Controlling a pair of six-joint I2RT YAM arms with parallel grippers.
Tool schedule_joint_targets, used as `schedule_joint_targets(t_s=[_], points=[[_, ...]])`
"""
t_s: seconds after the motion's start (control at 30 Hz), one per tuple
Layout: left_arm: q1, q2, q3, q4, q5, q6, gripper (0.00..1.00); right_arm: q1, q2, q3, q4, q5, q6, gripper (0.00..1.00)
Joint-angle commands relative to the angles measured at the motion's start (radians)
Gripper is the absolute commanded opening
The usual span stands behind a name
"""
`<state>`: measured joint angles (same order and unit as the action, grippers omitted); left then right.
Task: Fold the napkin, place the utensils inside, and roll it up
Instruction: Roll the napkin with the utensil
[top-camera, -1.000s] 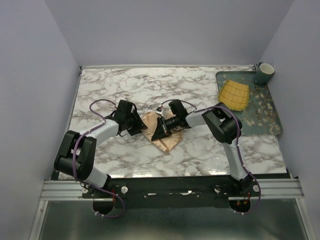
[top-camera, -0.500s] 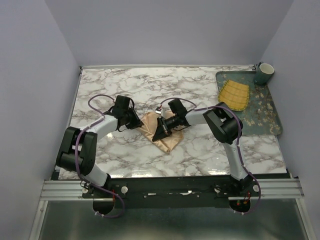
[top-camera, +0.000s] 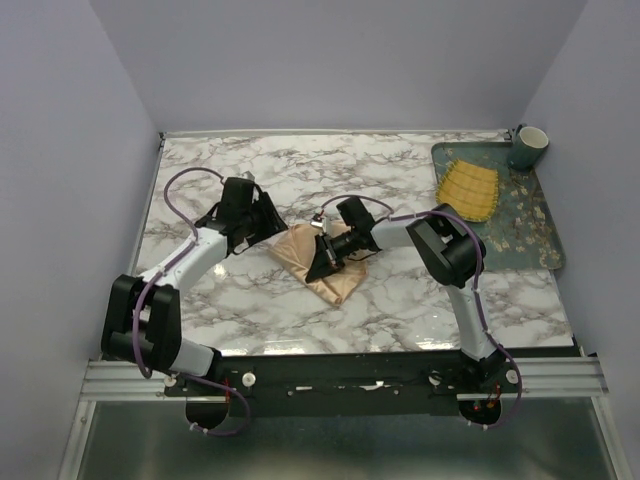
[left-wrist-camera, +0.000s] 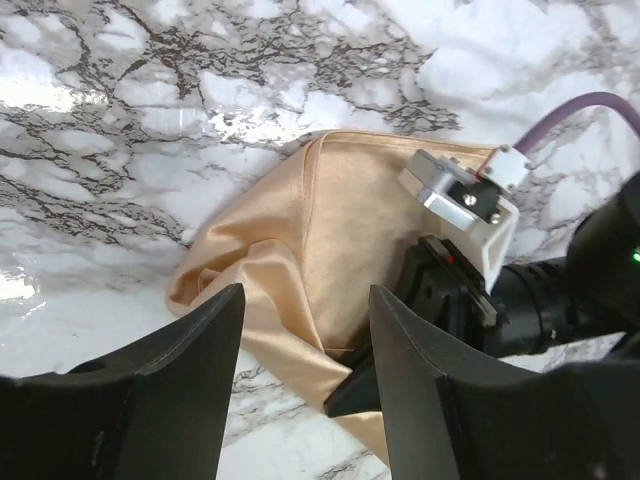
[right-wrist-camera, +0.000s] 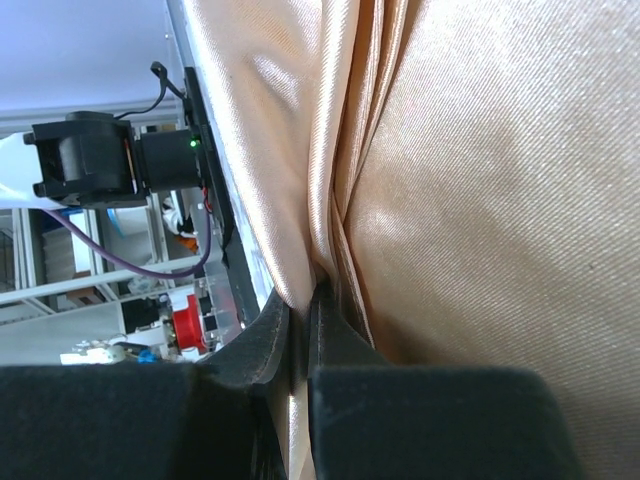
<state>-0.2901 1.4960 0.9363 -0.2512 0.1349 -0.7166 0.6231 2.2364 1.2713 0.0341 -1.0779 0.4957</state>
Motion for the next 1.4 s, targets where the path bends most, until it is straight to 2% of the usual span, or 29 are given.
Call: schedule_joint_targets(t_s=[0.0, 0.03, 0.17, 0.23, 0.27, 0.37, 0.47, 0.77, 0.97, 1.07, 1.1, 1.13, 1.33, 1.37], points=[[-0.006, -0.089, -0.138, -0.097, 0.047, -0.076, 0.62, -0.017, 0.061, 0.023, -0.074, 0.075, -0.042, 0.01], [-0.012, -0.089, -0.163, -0.083, 0.104, -0.102, 0.62, -0.016, 0.065, 0.029, -0.077, 0.073, -0.04, 0.0], [-0.075, -0.091, -0.229, -0.007, 0.134, -0.19, 0.59, -0.017, 0.069, 0.043, -0.076, 0.073, -0.037, 0.01], [-0.093, -0.08, -0.234, 0.036, 0.141, -0.214, 0.54, -0.019, 0.068, 0.043, -0.077, 0.079, -0.042, 0.01], [-0.095, -0.077, -0.238, 0.047, 0.144, -0.221, 0.45, -0.019, 0.066, 0.043, -0.079, 0.082, -0.043, 0.01], [-0.095, -0.071, -0.255, 0.113, 0.164, -0.244, 0.28, -0.02, 0.071, 0.043, -0.082, 0.085, -0.051, 0.01], [-0.095, -0.054, -0.26, 0.147, 0.172, -0.254, 0.18, -0.02, 0.074, 0.045, -0.094, 0.098, -0.065, 0.01], [-0.095, 0.035, -0.222, 0.202, 0.173, -0.259, 0.08, -0.019, 0.077, 0.046, -0.108, 0.095, -0.082, 0.01], [-0.095, 0.089, -0.221, 0.196, 0.141, -0.234, 0.06, -0.019, 0.052, 0.065, -0.198, 0.144, -0.143, 0.04], [-0.096, 0.122, -0.225, 0.204, 0.131, -0.224, 0.04, -0.02, 0.022, 0.097, -0.313, 0.223, -0.198, 0.13], [-0.096, 0.132, -0.225, 0.208, 0.132, -0.224, 0.04, -0.02, 0.011, 0.105, -0.363, 0.243, -0.209, 0.22], [-0.095, 0.145, -0.228, 0.21, 0.132, -0.221, 0.04, -0.02, -0.003, 0.112, -0.393, 0.268, -0.216, 0.26], [-0.096, 0.187, -0.234, 0.23, 0.137, -0.215, 0.02, 0.01, -0.118, 0.218, -0.64, 0.545, -0.321, 0.49], [-0.096, 0.191, -0.234, 0.231, 0.135, -0.215, 0.02, 0.021, -0.136, 0.227, -0.664, 0.637, -0.339, 0.53]])
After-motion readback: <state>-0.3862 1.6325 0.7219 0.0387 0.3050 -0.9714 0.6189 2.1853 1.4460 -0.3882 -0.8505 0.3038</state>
